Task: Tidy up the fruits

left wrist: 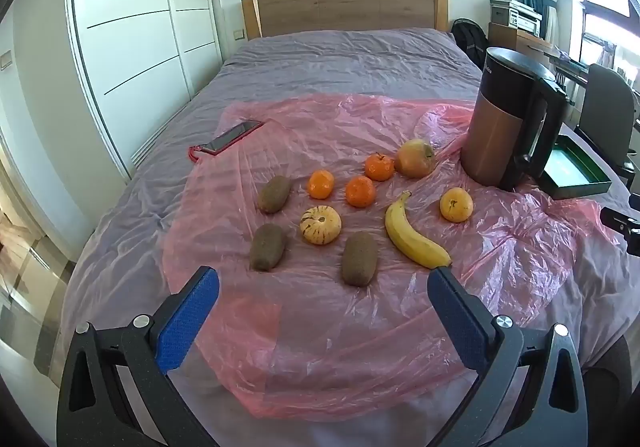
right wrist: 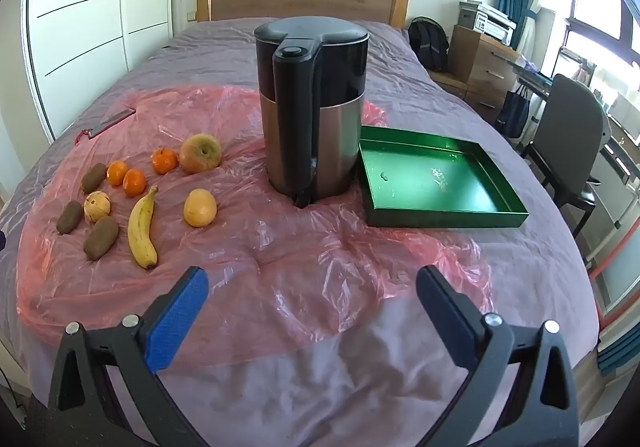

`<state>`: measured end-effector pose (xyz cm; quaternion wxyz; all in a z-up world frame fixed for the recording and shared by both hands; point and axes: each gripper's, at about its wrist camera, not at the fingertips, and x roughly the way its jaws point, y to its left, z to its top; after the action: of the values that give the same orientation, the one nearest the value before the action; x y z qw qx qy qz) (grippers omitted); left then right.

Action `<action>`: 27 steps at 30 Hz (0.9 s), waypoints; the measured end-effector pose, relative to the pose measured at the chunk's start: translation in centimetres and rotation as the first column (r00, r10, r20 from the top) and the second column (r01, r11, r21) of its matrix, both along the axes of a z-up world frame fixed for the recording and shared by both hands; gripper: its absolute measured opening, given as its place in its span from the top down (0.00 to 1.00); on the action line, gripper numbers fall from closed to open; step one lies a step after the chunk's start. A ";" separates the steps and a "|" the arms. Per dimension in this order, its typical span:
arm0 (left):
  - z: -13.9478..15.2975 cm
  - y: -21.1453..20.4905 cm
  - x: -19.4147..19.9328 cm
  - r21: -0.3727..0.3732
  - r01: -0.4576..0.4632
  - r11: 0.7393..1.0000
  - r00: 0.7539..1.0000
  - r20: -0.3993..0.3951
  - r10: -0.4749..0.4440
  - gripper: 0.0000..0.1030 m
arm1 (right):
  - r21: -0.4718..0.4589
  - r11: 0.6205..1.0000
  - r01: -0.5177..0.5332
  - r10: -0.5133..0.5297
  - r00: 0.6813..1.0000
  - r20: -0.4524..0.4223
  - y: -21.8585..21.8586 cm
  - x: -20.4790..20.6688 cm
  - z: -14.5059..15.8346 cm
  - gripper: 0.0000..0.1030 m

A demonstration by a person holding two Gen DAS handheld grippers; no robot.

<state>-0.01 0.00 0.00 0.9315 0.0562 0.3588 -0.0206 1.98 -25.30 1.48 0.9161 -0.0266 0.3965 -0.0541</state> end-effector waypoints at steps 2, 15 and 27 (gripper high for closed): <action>0.0 0.0 0.0 -0.005 0.003 1.000 1.000 -0.002 -0.003 0.01 | 0.003 1.000 0.002 -0.002 1.000 -0.004 0.0 0.0 0.0 0.00; -0.8 -0.2 0.4 -0.017 0.013 1.000 0.999 -0.045 -0.014 0.01 | 0.017 1.000 0.001 -0.001 1.000 -0.022 -0.2 0.0 -0.1 0.00; -0.8 -0.1 0.8 0.013 0.001 1.000 0.999 -0.048 0.000 0.01 | 0.022 0.999 -0.023 0.024 0.999 -0.034 0.1 0.1 -0.3 0.00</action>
<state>0.84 -0.06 -0.85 0.9223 0.0620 0.3809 -0.0198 2.09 -25.16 1.16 0.9100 -0.0221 0.4121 -0.0384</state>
